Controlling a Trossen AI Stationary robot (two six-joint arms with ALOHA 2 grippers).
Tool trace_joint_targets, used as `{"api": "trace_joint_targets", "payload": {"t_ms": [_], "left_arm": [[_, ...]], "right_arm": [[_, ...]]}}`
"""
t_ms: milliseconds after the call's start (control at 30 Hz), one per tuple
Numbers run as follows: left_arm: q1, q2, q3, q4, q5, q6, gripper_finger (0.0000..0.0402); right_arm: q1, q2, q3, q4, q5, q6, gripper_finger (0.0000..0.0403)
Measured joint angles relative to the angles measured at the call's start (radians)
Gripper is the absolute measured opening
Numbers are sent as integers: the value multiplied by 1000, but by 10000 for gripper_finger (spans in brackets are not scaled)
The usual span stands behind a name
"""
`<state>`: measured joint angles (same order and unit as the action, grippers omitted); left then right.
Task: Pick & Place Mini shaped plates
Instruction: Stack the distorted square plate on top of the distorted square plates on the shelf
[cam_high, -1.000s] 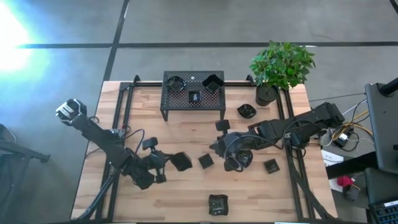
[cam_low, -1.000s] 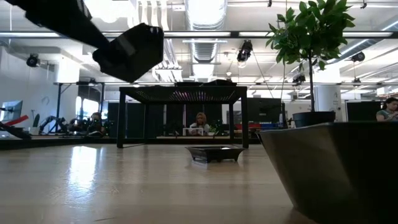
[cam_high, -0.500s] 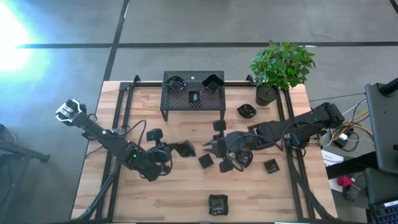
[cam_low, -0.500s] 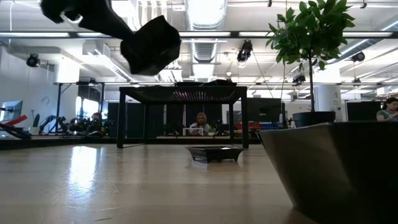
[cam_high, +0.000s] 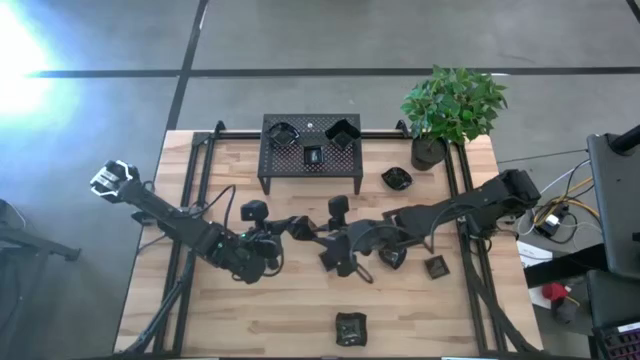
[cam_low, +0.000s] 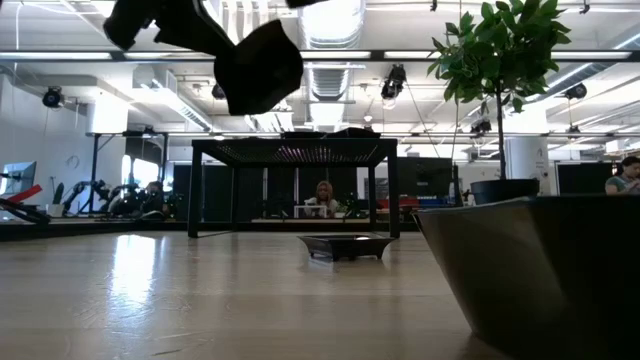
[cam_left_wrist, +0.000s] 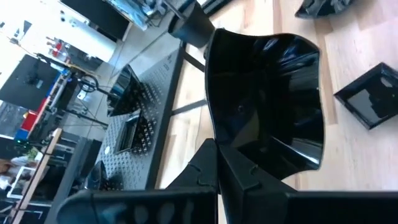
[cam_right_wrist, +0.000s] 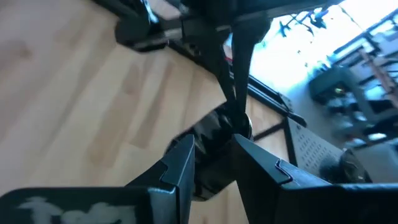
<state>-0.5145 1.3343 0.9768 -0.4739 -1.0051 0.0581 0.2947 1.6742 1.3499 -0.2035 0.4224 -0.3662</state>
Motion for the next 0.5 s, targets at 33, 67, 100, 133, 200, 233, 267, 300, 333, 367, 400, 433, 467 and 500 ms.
{"api": "trace_joint_targets", "payload": {"t_ms": [33,67,100,133,200,233,267,300,333,367,400,433,467,500], "left_arm": [[8,8,4,-1,4,8,0],[15,16,5,-2,9,20,0],[21,25,5,-7,14,28,0],[30,34,5,-7,18,34,0],[45,50,4,-6,18,42,0],[50,60,3,-6,18,42,0],[56,69,4,-6,19,42,0],[60,78,7,-6,19,42,0],[63,87,11,-6,19,43,0],[66,94,18,-6,19,47,0],[68,102,24,-4,19,52,0],[68,110,30,-2,17,59,0],[68,117,36,-4,18,67,0],[68,126,43,-4,18,73,0]], "right_arm": [[0,11,3,-1,21,-10,105],[0,23,8,-1,44,-23,105],[0,31,13,1,66,-33,105],[-1,39,16,1,86,-43,105],[-2,45,21,2,104,-56,105],[-2,45,21,2,104,-54,105],[-1,45,21,2,104,-45,105],[-1,45,22,2,104,-34,105],[-1,45,22,1,104,-26,105],[-1,45,22,1,104,-23,105],[-1,45,22,1,104,-23,105],[-1,45,22,0,104,-23,105],[-1,45,22,1,104,-23,105],[-1,45,22,0,104,-22,105]]}}
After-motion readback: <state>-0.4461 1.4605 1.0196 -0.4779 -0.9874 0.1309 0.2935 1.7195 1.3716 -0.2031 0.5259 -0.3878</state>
